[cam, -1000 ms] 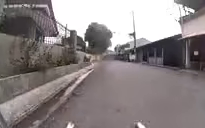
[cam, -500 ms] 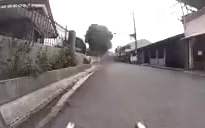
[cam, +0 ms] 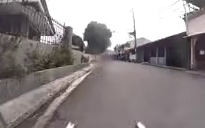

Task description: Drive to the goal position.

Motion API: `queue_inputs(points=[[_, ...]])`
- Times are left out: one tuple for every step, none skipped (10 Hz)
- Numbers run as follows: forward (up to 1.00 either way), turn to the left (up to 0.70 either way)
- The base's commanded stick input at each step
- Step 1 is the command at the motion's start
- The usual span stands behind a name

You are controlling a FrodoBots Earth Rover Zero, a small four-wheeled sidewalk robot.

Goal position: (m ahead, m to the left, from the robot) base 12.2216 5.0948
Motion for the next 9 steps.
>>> queue_inputs(points=[[0.7,0.0],[0.7,0.0],[0.7,0.0],[0.7,0.0],[0.7,-0.13],[0.7,-0.14],[0.7,-0.14],[0.7,-0.14],[0.7,-0.13]])
